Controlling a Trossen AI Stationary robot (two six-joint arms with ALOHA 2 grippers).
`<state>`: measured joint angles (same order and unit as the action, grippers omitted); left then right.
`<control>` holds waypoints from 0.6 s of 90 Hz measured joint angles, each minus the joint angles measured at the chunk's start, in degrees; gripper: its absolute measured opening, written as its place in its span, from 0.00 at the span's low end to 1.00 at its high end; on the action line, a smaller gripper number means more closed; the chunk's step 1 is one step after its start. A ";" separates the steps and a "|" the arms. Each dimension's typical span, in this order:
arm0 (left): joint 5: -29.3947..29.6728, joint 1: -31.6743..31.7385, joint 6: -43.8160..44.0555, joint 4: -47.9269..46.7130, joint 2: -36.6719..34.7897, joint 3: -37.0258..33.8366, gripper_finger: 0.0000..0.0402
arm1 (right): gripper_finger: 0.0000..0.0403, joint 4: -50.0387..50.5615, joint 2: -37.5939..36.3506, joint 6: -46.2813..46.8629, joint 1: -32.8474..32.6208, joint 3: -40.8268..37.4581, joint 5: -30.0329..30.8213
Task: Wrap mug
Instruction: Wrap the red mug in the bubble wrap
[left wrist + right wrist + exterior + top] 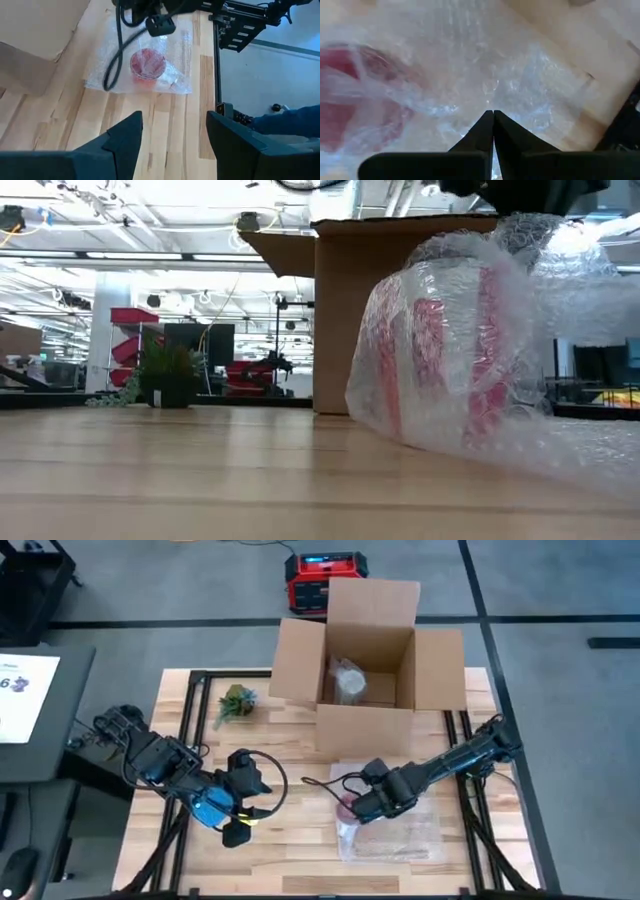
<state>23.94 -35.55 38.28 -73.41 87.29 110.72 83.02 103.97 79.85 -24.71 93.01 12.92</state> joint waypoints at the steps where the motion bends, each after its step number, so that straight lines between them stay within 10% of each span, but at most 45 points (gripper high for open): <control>1: 0.00 0.00 0.00 0.00 0.00 0.00 0.50 | 0.00 -0.44 -0.01 -0.33 0.14 -0.16 -0.44; 54: 0.50 0.00 -0.70 0.06 0.00 0.00 0.50 | 0.00 -26.72 3.45 -10.81 2.38 -1.72 -5.11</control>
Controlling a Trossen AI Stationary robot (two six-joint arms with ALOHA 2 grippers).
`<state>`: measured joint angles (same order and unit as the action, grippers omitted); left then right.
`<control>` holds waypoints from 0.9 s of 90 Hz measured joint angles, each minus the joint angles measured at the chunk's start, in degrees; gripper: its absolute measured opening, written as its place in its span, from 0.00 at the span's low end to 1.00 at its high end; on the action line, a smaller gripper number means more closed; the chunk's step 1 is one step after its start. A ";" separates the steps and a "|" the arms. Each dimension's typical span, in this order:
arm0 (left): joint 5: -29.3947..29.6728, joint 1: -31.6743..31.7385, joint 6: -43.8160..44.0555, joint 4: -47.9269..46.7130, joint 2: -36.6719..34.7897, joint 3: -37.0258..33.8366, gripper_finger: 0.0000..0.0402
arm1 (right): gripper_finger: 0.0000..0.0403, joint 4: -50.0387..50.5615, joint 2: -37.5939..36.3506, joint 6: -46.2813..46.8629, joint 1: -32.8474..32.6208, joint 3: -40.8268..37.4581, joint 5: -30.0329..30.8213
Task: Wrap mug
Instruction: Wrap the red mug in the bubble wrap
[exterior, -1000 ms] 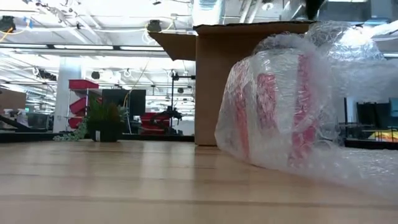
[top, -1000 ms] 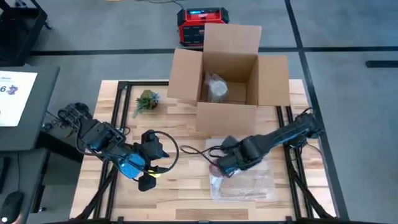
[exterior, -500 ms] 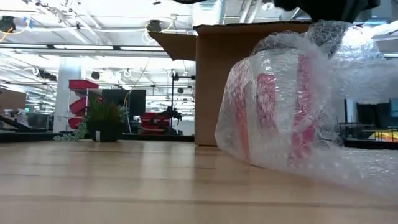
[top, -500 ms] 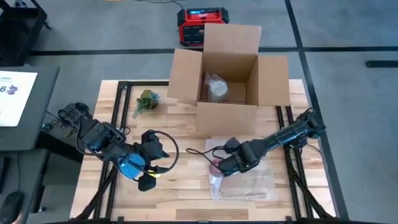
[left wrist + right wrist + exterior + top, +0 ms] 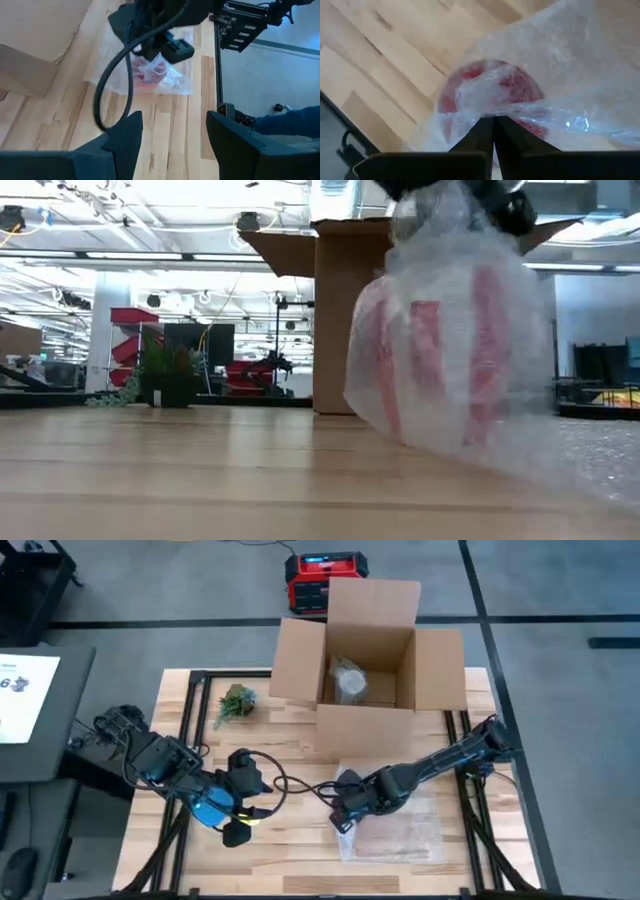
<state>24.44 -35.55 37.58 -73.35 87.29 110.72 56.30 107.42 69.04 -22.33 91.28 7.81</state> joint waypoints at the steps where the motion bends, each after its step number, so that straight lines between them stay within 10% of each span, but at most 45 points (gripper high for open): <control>1: 0.02 0.01 0.00 0.00 0.00 0.00 0.50 | 0.00 0.35 0.12 -0.06 0.00 -0.03 -0.01; 81: 5.07 0.37 -0.14 0.66 0.00 0.00 0.50 | 0.00 8.08 -3.08 -4.59 1.66 3.13 -2.97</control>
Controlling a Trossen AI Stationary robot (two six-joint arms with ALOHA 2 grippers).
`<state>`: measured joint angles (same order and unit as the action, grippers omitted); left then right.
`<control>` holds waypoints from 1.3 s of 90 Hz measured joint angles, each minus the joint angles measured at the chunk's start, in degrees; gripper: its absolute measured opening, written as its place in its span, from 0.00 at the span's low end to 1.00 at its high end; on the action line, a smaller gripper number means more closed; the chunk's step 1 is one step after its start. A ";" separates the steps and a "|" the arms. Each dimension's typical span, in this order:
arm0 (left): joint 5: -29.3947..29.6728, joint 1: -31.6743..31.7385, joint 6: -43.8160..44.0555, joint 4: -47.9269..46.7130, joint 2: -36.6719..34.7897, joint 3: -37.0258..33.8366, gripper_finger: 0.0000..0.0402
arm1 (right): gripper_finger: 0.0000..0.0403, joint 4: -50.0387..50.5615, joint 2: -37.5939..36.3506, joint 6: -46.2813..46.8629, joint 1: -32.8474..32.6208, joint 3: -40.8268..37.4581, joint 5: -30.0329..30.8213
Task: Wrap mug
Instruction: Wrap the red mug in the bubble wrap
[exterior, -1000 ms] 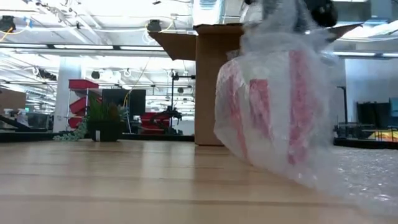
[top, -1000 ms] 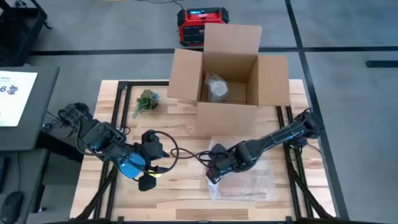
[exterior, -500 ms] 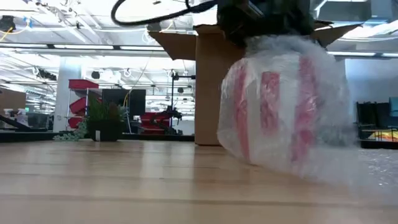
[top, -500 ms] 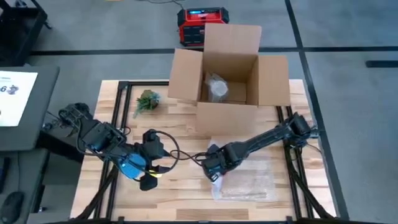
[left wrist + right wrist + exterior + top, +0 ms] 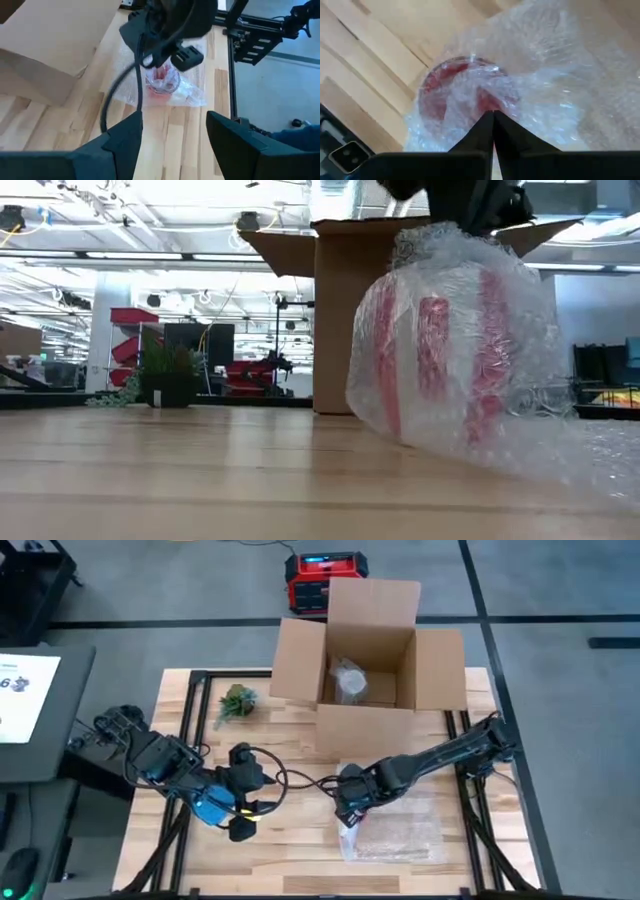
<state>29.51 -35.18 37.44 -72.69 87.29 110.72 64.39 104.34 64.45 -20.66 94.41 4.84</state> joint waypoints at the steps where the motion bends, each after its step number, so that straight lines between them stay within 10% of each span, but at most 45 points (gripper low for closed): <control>1: -0.01 0.00 0.05 0.00 0.00 0.00 0.50 | 0.00 -0.05 -0.20 0.01 -0.06 0.01 0.00; 66: 1.13 0.82 -0.97 0.14 0.00 0.00 0.50 | 0.00 -5.16 13.39 -4.86 0.35 -0.02 -3.37; 98: 1.43 0.81 0.04 0.20 0.00 0.00 0.50 | 0.00 -2.42 0.58 -1.22 -0.06 0.02 -3.02; 117: 0.97 0.81 0.45 0.33 0.00 0.00 0.50 | 0.00 -4.24 -1.60 3.92 -2.51 0.09 8.25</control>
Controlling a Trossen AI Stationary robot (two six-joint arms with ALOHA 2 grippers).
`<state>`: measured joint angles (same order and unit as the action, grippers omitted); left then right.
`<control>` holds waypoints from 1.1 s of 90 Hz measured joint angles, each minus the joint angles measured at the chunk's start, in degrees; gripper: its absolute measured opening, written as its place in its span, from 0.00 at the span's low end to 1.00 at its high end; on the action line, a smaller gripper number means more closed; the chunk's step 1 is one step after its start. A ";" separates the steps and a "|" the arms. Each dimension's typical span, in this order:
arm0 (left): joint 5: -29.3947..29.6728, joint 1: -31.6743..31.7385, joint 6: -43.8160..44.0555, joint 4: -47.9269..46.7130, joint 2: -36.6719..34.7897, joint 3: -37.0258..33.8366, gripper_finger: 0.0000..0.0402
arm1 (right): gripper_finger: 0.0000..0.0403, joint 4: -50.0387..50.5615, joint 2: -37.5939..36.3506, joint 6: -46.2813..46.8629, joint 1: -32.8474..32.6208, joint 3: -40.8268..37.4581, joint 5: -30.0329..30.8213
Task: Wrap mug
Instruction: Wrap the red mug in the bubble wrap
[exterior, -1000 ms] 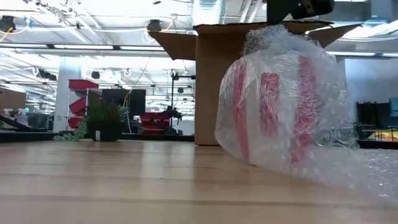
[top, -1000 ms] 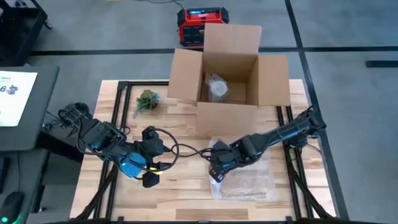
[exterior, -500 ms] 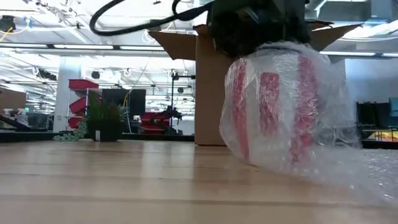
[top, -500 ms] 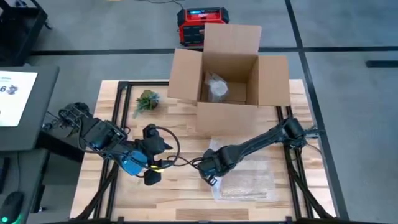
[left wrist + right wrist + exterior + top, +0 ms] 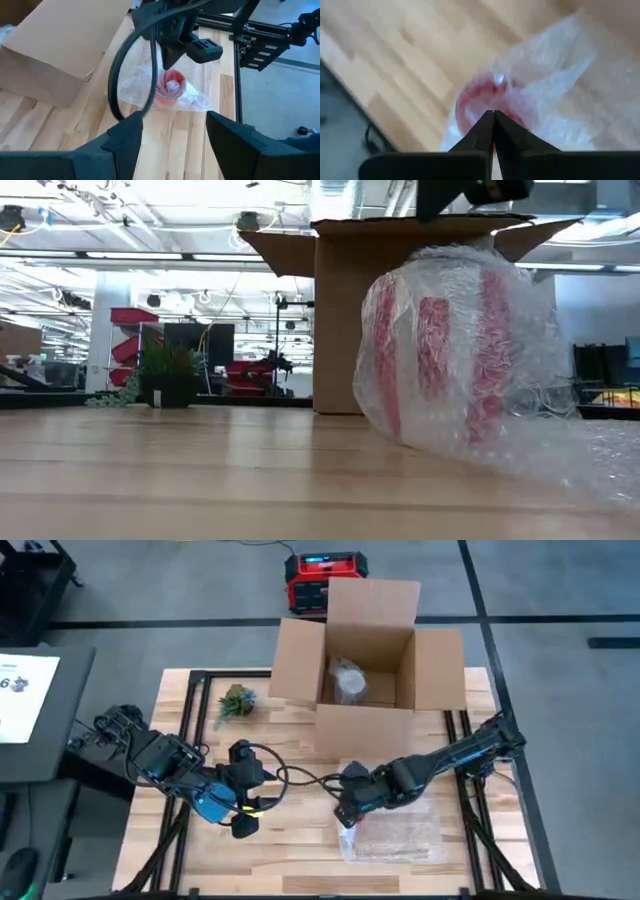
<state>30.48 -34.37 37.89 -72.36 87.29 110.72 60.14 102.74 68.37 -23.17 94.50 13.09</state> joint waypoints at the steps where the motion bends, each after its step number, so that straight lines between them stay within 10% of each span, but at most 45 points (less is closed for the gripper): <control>1: -0.05 0.00 0.00 0.00 0.00 0.00 0.50 | 0.00 -0.06 0.26 0.03 -0.05 0.00 -0.11; 49: -0.15 0.00 -0.74 -0.13 0.00 0.00 0.50 | 0.00 -1.89 16.23 -6.29 1.93 -0.07 -14.04; 99: -0.55 0.00 0.70 -0.23 0.00 0.00 0.50 | 0.05 9.29 -5.83 7.01 -4.01 -0.07 0.76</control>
<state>29.93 -34.37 38.59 -72.59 87.29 110.72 69.44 96.92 75.38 -27.19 94.43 13.85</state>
